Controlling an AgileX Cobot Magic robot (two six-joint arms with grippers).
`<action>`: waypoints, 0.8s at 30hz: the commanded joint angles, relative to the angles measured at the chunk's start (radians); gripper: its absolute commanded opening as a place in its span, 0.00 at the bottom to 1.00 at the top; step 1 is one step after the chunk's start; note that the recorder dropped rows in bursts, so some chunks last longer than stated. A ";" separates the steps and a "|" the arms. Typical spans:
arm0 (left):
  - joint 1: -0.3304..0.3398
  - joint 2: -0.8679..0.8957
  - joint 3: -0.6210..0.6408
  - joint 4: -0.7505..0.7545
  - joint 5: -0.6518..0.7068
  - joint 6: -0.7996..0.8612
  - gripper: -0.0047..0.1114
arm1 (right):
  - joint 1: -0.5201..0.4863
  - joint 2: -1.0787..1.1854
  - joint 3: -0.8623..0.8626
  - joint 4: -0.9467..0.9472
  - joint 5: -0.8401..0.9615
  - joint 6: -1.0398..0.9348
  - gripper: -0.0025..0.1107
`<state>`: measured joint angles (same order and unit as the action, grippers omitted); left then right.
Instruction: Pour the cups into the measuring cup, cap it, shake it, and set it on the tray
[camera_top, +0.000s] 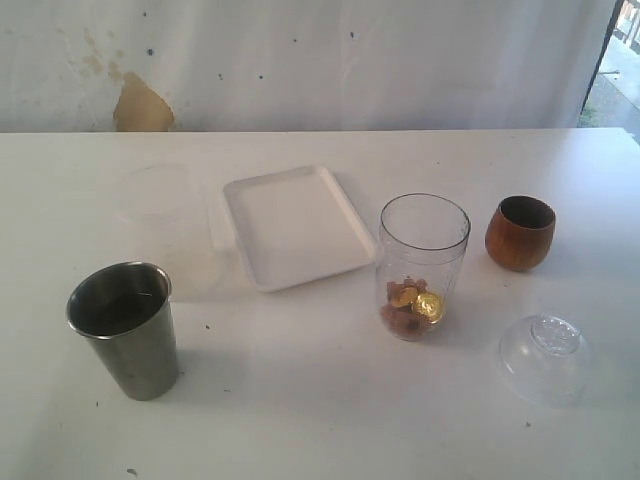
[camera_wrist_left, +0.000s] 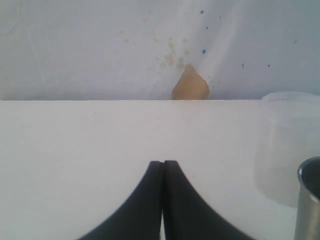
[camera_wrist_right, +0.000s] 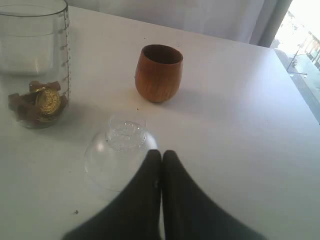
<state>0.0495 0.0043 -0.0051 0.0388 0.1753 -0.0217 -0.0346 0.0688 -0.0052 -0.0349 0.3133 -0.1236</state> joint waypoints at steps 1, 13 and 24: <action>-0.002 -0.004 0.005 -0.265 -0.235 -0.061 0.04 | 0.004 -0.008 0.005 -0.002 -0.001 -0.006 0.02; -0.002 -0.004 0.005 -0.173 -0.510 -0.215 0.94 | 0.004 -0.008 0.005 -0.002 -0.001 -0.006 0.02; -0.002 0.248 0.005 0.553 -0.657 -0.659 0.94 | 0.004 -0.008 0.005 -0.002 -0.001 -0.007 0.02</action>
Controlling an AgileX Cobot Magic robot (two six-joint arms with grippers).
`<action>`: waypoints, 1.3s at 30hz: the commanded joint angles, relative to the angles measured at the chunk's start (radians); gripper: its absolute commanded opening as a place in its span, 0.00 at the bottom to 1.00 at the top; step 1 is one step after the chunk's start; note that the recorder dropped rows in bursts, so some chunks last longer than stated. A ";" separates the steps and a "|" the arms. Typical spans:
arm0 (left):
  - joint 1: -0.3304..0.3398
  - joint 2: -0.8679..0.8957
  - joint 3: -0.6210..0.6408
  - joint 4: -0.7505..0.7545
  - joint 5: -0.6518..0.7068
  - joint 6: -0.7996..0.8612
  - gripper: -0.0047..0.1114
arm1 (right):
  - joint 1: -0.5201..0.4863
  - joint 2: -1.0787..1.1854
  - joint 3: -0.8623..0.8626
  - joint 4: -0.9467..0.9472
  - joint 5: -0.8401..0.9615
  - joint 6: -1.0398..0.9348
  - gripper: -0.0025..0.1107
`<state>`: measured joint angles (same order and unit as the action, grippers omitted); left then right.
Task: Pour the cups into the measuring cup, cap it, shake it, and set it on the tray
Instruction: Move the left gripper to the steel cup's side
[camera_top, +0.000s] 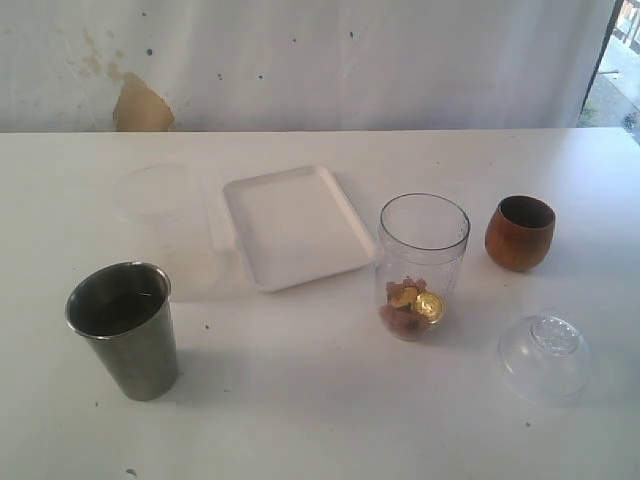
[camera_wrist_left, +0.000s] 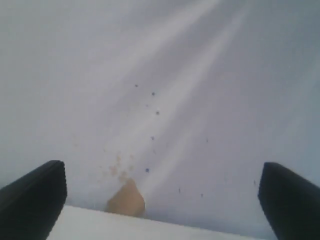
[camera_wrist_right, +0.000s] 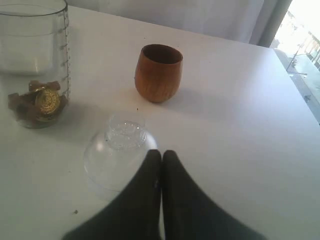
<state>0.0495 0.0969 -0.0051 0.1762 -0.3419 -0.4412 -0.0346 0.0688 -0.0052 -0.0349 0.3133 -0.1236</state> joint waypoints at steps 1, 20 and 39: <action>-0.002 0.204 0.003 0.441 -0.176 -0.243 0.94 | 0.004 -0.008 0.005 -0.002 -0.001 -0.007 0.02; -0.002 1.204 -0.009 0.661 -0.664 -0.036 0.94 | 0.004 -0.008 0.005 0.000 -0.001 -0.007 0.02; -0.002 1.593 -0.140 0.716 -0.787 0.160 0.94 | 0.004 -0.008 0.005 -0.002 -0.001 -0.007 0.02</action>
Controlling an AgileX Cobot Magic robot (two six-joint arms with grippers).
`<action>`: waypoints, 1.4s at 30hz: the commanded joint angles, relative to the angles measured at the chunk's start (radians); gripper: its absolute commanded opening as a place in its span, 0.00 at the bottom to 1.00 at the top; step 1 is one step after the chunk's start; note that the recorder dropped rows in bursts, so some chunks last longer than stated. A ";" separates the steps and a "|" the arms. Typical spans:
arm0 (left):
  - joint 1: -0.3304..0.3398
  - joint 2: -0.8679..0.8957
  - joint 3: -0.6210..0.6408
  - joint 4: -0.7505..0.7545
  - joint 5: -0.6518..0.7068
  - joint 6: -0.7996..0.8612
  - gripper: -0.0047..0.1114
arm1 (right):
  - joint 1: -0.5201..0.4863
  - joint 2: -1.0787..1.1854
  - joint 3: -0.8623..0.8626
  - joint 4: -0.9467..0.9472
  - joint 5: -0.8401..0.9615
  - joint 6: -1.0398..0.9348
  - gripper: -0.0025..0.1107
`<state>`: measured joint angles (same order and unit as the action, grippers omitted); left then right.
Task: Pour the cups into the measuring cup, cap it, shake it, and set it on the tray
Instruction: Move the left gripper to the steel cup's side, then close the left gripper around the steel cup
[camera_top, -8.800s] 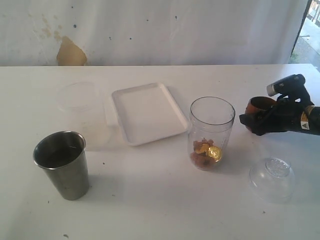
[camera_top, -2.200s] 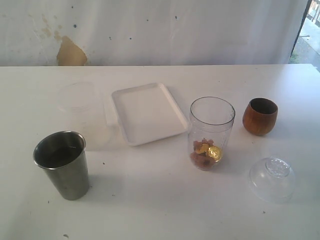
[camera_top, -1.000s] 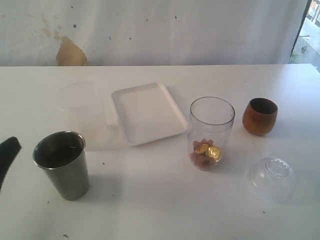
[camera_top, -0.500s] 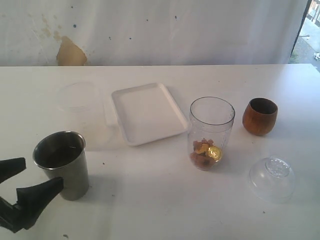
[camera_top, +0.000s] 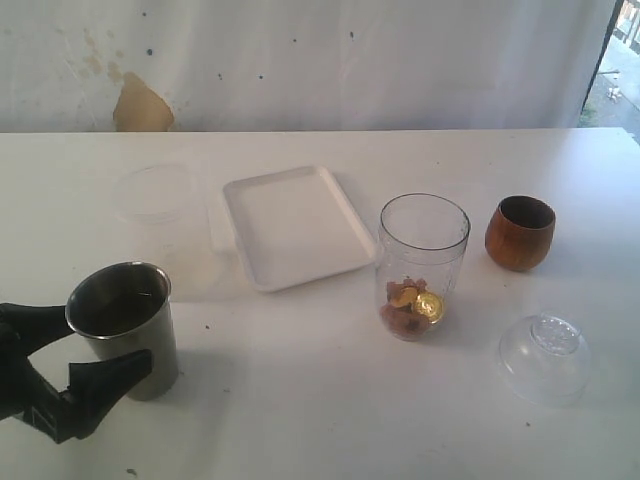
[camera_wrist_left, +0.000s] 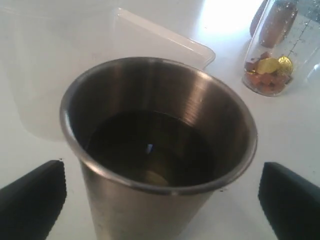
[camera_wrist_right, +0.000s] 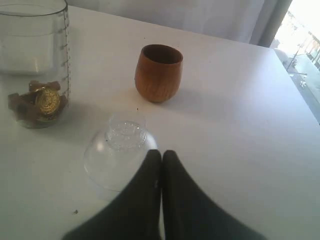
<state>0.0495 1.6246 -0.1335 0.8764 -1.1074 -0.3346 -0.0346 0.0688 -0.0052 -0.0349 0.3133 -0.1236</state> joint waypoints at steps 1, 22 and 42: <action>-0.002 0.085 -0.016 0.016 -0.024 0.071 0.94 | 0.004 -0.008 0.005 -0.002 -0.001 -0.007 0.02; -0.002 0.348 -0.119 0.082 -0.114 0.227 0.94 | 0.004 -0.008 0.005 -0.002 -0.001 -0.007 0.02; -0.004 0.424 -0.276 0.158 -0.114 0.192 0.94 | 0.004 -0.008 0.005 -0.002 -0.001 -0.007 0.02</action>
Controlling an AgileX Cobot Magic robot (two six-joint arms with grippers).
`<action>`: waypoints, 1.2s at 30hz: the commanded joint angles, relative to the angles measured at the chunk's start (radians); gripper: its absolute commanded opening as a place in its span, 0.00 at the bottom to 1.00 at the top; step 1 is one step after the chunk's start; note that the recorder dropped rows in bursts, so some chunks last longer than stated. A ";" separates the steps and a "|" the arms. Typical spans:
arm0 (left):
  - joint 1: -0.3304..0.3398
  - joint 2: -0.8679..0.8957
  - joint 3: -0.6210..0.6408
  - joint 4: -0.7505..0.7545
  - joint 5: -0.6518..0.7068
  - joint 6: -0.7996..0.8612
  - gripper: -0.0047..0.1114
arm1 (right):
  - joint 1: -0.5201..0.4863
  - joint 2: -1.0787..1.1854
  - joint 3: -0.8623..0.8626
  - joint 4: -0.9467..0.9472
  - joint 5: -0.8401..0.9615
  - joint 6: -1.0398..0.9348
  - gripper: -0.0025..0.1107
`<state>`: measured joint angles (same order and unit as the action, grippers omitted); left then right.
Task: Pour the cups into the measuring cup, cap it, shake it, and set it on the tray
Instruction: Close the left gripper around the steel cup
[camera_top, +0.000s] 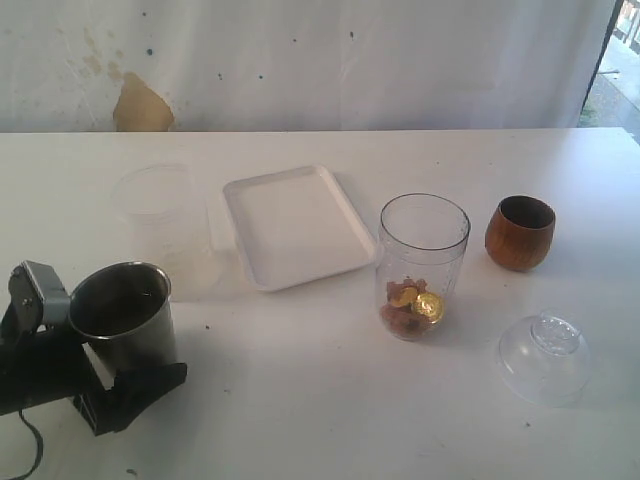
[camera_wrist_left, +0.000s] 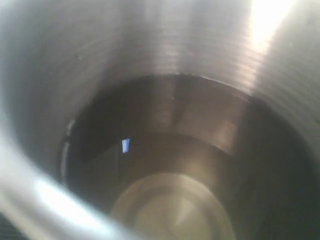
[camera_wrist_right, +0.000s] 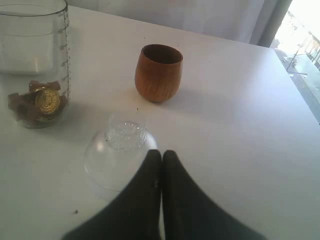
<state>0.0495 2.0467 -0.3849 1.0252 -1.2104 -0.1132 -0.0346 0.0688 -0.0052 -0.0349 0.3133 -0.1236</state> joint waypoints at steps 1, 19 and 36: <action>-0.004 0.002 -0.035 0.013 -0.011 -0.041 0.94 | 0.004 -0.008 0.005 -0.002 -0.001 -0.007 0.02; -0.004 0.002 -0.065 0.118 -0.011 -0.065 0.05 | 0.004 -0.008 0.005 -0.002 -0.001 -0.007 0.02; -0.004 -0.118 -0.065 0.146 -0.011 -0.046 0.04 | 0.004 -0.008 0.005 -0.002 -0.001 -0.007 0.02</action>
<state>0.0495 1.9763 -0.4506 1.1664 -1.1646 -0.1570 -0.0346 0.0688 -0.0052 -0.0349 0.3133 -0.1236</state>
